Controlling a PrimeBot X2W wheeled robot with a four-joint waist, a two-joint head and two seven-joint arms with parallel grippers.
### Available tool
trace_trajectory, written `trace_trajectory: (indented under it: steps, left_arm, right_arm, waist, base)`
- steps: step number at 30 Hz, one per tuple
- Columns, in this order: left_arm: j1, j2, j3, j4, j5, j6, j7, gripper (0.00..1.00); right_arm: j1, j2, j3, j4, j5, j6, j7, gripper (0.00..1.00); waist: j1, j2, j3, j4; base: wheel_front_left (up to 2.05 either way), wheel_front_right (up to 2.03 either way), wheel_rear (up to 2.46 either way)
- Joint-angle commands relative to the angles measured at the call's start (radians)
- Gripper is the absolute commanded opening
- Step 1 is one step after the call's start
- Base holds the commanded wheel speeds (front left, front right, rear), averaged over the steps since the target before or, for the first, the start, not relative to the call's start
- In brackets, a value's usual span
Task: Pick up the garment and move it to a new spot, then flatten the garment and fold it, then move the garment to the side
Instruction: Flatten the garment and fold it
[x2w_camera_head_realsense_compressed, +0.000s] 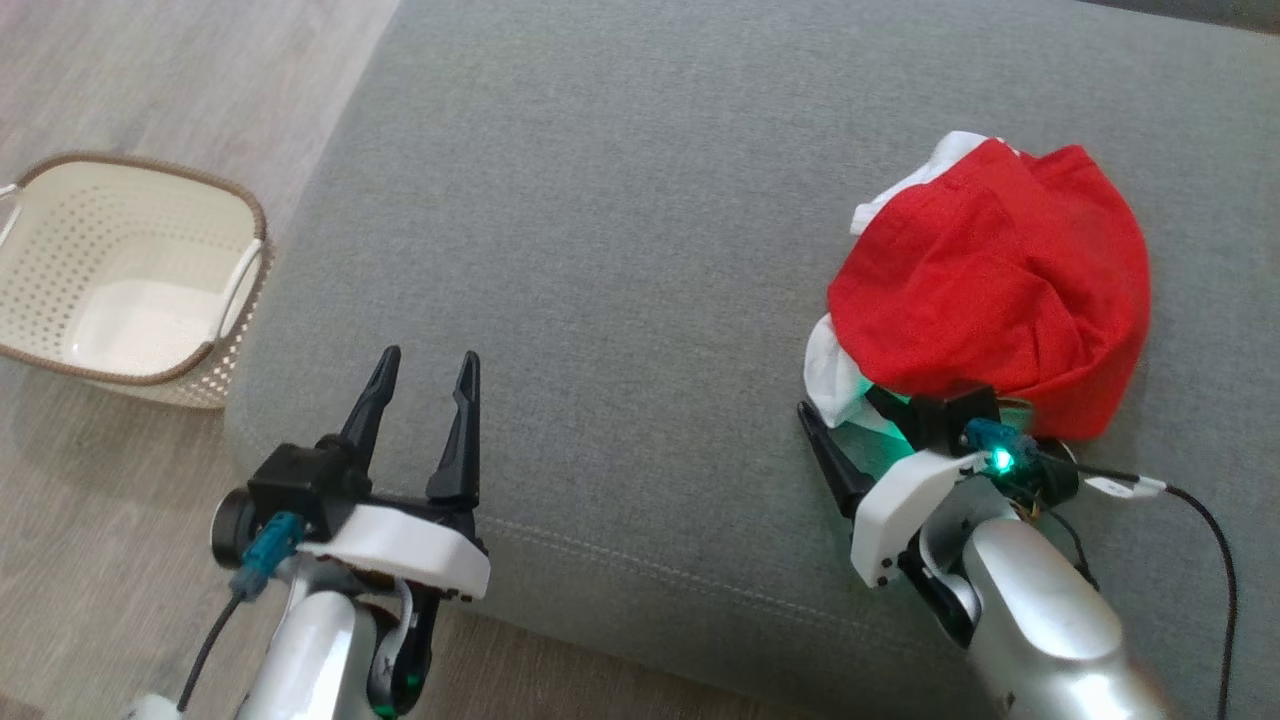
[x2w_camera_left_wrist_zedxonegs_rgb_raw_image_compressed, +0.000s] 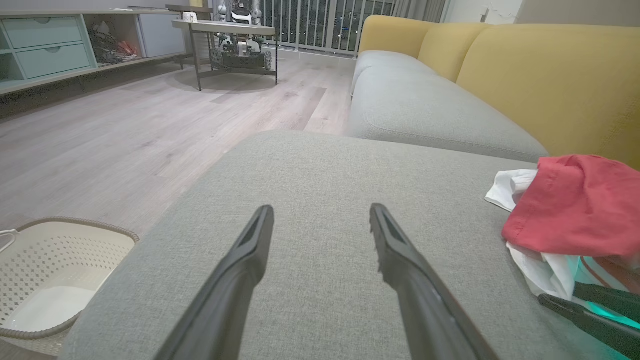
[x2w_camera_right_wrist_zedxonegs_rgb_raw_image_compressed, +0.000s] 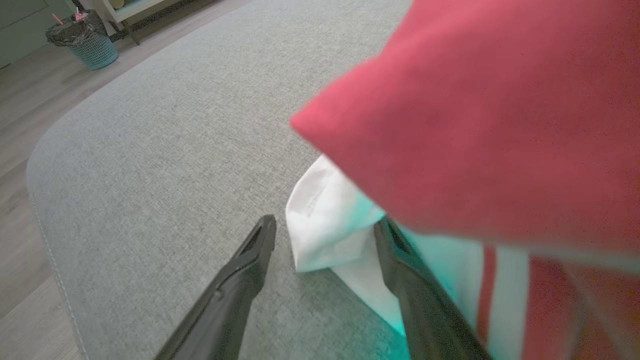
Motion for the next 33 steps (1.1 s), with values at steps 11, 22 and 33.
trace_trajectory:
  steps: [11,22,33]
  left_arm:
    - [-0.035,0.003,0.026,-0.022,-0.015,0.017,-0.012,1.00]
    - [-0.004,0.002,0.032,-0.013,-0.016,0.017,-0.012,1.00]
    - [0.042,0.002,0.033,-0.010,-0.022,0.021,-0.012,1.00]
  right_arm:
    - [-0.096,0.012,0.063,0.105,0.050,0.000,-0.039,0.00]
    - [-0.214,0.013,0.288,-0.067,0.210,0.000,-0.070,0.00]
    - [-0.638,0.013,0.254,-0.259,0.360,0.000,-0.101,0.00]
  waist:
    - [0.0000,0.0000,-0.023,0.008]
    - [0.0000,0.0000,-0.117,-0.030]
    - [0.0000,0.0000,-0.190,-0.069]
  base:
    - [0.00,0.00,0.00]
    - [0.00,0.00,0.00]
    - [0.00,0.00,0.00]
